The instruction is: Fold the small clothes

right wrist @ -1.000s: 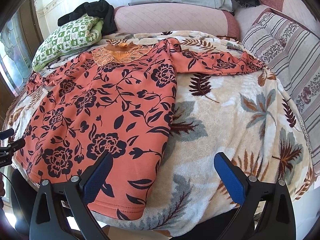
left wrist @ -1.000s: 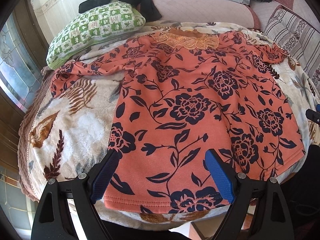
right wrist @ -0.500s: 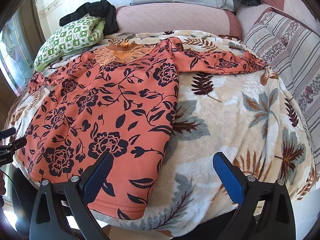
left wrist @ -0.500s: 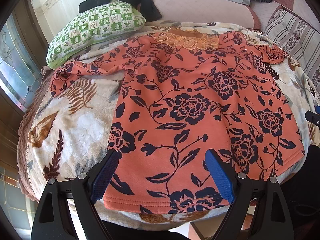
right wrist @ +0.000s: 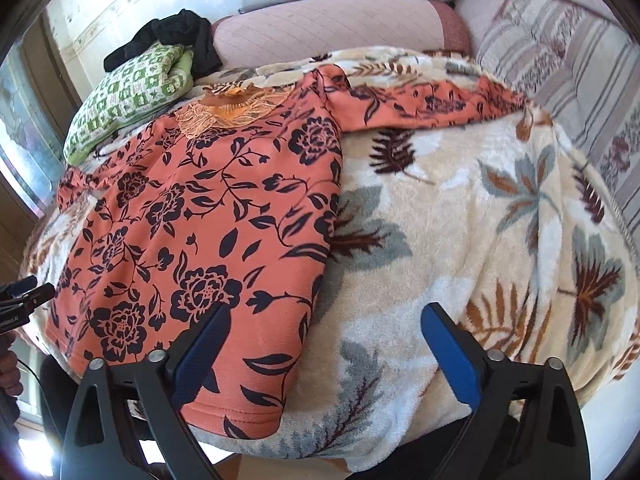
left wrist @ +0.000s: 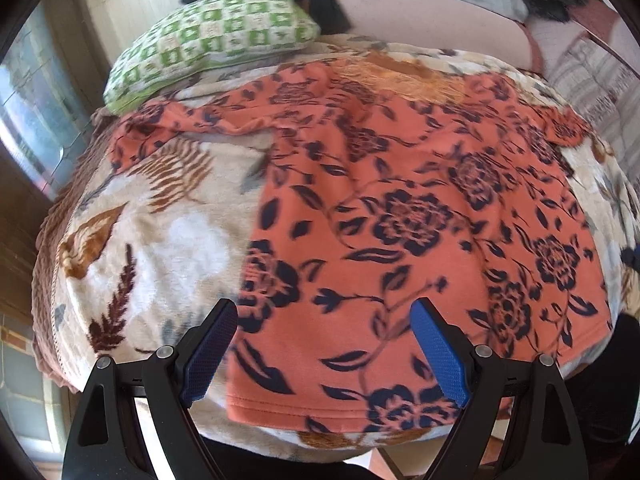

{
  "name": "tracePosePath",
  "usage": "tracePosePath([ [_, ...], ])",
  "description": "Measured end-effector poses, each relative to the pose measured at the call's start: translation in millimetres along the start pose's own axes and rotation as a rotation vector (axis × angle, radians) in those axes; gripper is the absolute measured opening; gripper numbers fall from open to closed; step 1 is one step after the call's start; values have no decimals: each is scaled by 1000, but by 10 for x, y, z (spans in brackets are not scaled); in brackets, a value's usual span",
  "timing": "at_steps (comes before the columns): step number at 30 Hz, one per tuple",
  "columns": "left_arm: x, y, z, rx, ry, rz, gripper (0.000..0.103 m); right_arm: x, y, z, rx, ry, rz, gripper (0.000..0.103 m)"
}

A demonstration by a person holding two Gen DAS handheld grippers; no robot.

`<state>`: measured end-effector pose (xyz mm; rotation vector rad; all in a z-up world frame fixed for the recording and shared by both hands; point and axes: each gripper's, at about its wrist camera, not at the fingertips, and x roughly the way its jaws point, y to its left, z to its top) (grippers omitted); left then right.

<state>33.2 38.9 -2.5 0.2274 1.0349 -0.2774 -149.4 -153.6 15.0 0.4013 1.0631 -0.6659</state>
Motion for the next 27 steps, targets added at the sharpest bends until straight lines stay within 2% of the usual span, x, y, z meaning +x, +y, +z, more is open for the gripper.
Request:
tracePosePath([
  [3,110,267,60,-94,47,20,88,94,-147,-68,71,46,72,78],
  [6,302,444,36,-163,125,21,88,214,-218,-167,138,96,178,68],
  [8,471,476,-14,-193,194,-1,88,305,-181,-224,150,125,233,66],
  [10,657,453,-88,-221,278,-63,87,368,-99,-261,141,138,283,60],
  [11,733,433,-127,-237,312,-95,87,400,-50,-278,129,141,308,51],
  [12,733,393,-137,-231,291,-76,87,431,0,-292,113,143,331,31],
  [13,696,345,-132,-217,258,-68,84,459,36,-299,94,144,340,20],
  [14,660,305,-115,-202,235,-74,63,456,89,-294,63,134,333,14],
  [15,621,280,-87,-189,222,-68,49,438,100,-277,50,127,332,8],
  [16,581,275,-57,-183,222,-83,16,387,92,-244,45,120,346,8],
  [17,533,293,-35,-203,239,-121,7,243,48,-166,55,87,370,7],
  [19,339,379,5,-263,220,-177,7,-155,-48,-13,69,-10,382,6],
  [20,241,412,4,-269,201,-188,7,-385,-103,49,60,-64,386,5],
  [22,140,422,-19,-267,185,-178,7,-677,-162,97,23,-108,341,4],
  [24,204,383,-72,-259,217,-154,7,-683,-208,66,6,-66,301,2],
  [27,431,361,-137,-280,323,-131,7,-261,-282,-169,7,125,219,0],
])
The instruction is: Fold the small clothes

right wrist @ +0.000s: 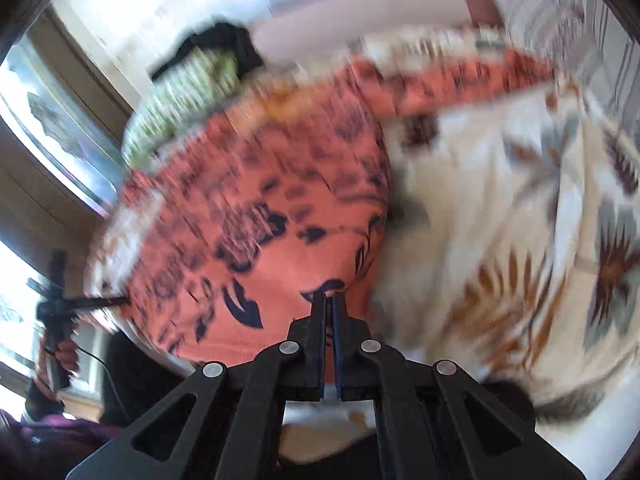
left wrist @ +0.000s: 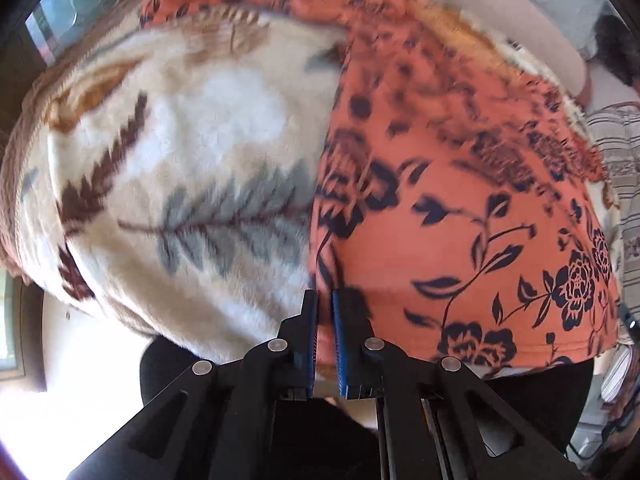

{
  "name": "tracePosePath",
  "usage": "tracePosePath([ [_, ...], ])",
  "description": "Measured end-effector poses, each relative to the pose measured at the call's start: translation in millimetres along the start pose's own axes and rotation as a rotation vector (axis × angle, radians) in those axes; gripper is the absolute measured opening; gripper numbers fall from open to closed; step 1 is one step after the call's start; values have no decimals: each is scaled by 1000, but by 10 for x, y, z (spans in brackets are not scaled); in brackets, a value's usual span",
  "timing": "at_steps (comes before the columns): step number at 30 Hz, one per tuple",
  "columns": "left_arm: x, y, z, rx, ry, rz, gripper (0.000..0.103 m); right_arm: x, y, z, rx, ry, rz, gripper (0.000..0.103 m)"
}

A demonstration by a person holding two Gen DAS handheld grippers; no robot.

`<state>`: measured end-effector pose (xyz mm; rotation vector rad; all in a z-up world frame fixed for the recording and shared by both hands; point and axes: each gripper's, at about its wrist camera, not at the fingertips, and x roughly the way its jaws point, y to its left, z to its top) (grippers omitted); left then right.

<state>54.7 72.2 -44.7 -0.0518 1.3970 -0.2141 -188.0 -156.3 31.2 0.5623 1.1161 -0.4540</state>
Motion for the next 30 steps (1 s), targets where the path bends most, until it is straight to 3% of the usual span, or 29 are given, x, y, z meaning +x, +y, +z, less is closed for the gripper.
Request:
tracePosePath([
  [2,24,46,6,-15,4,-25,7,188,-81,-105,26,70,-23,0],
  [6,-214,-6,174,10,-75,-70,13,5,-314,118,155,-88,78,11],
  [7,-244,-3,235,9,-99,-84,24,2,-375,227,179,-120,83,15],
  [8,-263,-20,304,-1,-119,-100,43,52,-434,365,204,-146,68,28],
  [9,-262,-31,342,-16,-135,-114,51,94,-468,452,213,-154,56,35],
  [10,-242,-50,413,-34,-145,-131,56,210,-497,569,221,-167,37,40],
  [12,-102,-57,471,-56,-126,-168,56,448,-525,694,227,-151,19,40],
  [14,112,-81,527,-87,-68,-182,49,792,-513,791,244,-85,13,39],
  [15,187,-110,558,-91,-42,-186,40,905,-452,804,230,-60,38,17],
  [16,234,-155,569,-77,-12,-180,10,919,-389,798,200,-61,55,7],
  [17,278,-175,593,-59,10,-174,3,856,-265,837,149,-77,61,7],
  [18,311,-155,596,-54,4,-160,3,743,-203,841,121,-116,61,6],
  [21,321,-120,557,-32,-39,-27,3,441,-241,864,114,-217,12,6],
  [22,378,-109,537,-40,-31,-21,3,490,-339,871,126,-205,-19,6],
  [25,432,-101,561,-83,-32,-40,3,848,-559,796,117,-38,-97,7],
  [27,383,-157,572,-66,-34,-43,3,756,-554,813,122,-65,-57,15],
  [30,187,-306,592,8,-76,-63,6,405,-751,1030,202,-163,17,15],
])
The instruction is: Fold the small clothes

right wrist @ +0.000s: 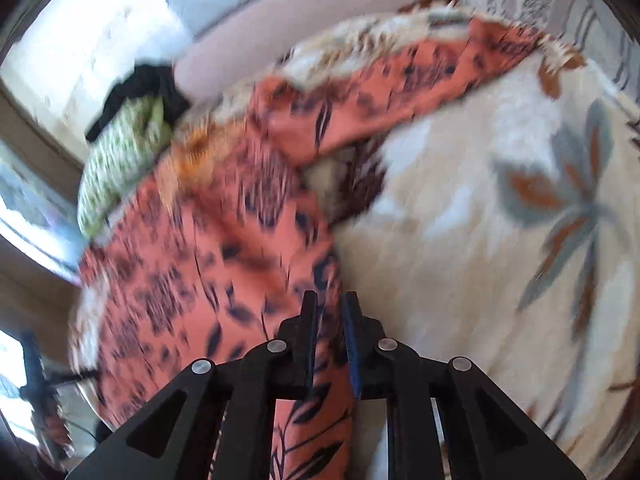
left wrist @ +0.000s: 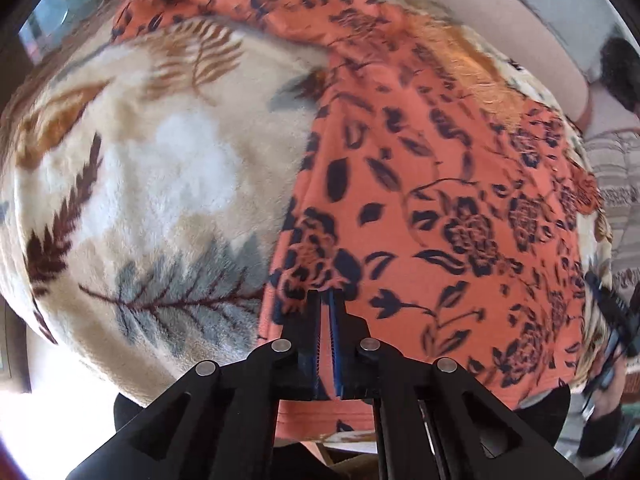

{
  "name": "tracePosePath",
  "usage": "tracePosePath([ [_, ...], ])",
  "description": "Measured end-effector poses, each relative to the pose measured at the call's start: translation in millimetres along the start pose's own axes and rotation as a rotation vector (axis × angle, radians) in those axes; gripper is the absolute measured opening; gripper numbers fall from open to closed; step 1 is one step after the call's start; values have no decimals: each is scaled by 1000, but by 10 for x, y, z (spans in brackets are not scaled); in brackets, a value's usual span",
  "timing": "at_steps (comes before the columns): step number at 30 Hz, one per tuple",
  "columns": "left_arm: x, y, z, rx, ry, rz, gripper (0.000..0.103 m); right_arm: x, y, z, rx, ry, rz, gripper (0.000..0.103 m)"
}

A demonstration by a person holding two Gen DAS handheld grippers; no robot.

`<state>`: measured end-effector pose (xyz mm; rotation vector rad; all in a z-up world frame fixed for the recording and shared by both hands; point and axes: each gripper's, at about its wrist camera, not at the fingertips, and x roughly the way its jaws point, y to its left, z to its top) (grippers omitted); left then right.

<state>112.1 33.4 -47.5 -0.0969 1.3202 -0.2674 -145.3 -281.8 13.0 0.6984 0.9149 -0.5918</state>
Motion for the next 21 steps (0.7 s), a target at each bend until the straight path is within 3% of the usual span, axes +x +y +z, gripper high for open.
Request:
tracePosePath([
  [3,-190,-242,106,74,-60,1,13,-282,-411,456,124,-128,-30,25],
  [5,-241,-425,196,99,-103,6,39,-435,-770,840,209,-205,-88,31],
  [6,-322,-473,192,103,-124,7,44,-485,-941,1020,251,-237,-112,32],
  [11,65,-1002,526,131,-98,-36,46,-344,-1650,1728,480,-352,-136,36],
  [18,627,-1563,1044,197,-55,-39,46,376,-2087,2247,577,-347,-215,37],
  [21,814,-1699,1171,233,-62,-26,46,669,-2184,2439,561,-306,-271,54],
])
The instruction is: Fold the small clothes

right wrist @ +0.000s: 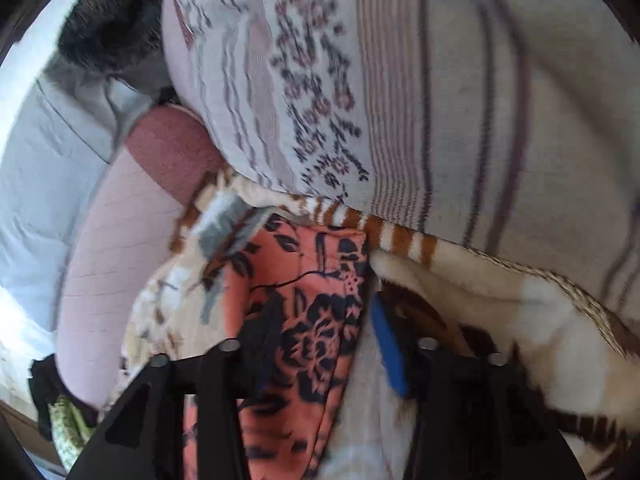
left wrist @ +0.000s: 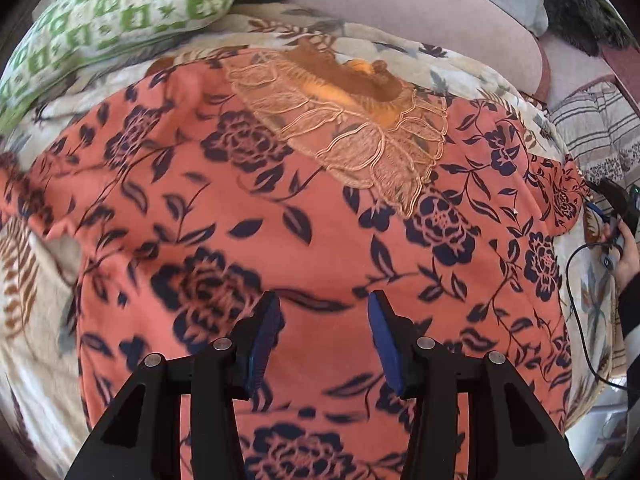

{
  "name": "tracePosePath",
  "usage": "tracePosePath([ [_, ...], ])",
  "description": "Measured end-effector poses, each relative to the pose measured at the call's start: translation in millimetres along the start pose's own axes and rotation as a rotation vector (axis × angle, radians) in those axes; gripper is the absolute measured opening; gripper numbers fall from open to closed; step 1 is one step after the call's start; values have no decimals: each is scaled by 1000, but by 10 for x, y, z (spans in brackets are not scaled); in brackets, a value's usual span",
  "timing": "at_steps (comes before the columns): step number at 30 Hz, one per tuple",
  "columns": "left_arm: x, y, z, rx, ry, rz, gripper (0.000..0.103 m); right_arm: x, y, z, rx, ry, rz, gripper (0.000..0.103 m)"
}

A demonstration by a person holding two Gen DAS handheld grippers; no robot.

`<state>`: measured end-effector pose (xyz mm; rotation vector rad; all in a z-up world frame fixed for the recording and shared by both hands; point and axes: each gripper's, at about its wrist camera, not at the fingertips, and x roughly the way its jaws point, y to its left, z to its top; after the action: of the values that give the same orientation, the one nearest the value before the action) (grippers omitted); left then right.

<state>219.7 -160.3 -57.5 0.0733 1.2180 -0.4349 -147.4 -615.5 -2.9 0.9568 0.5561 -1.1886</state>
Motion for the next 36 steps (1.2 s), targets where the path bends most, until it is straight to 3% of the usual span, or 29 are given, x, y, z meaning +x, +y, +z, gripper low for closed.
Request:
tracePosePath([
  [3,187,-39,56,-7,28,-16,46,201,109,58,-60,5,-30,55],
  [4,245,-41,64,-8,42,-18,46,208,137,66,-78,-6,-23,50],
  [5,282,-39,70,-10,57,-13,45,190,129,79,-76,-7,1,15],
  [6,367,-13,142,-11,71,-11,45,157,94,96,-66,-1,34,4],
  [9,307,33,203,-2,37,-14,45,-210,26,169,-61,-112,87,4],
  [12,198,138,255,-12,-27,-11,46,-491,-111,242,-71,-178,2,4],
  [17,290,450,234,-65,-17,-12,46,-722,-255,205,-40,-189,-76,4],
  [20,394,609,201,-97,-1,-65,46,-853,-111,106,-56,-198,-68,4],
  [26,326,757,205,-125,-90,-185,46,-1063,588,-287,-180,-176,47,4],
  [29,302,856,176,-133,-130,-219,46,-1135,1061,-660,-273,-122,134,4],
  [36,122,956,221,-118,-144,-271,46,-1080,2023,-1660,-428,37,327,4],
])
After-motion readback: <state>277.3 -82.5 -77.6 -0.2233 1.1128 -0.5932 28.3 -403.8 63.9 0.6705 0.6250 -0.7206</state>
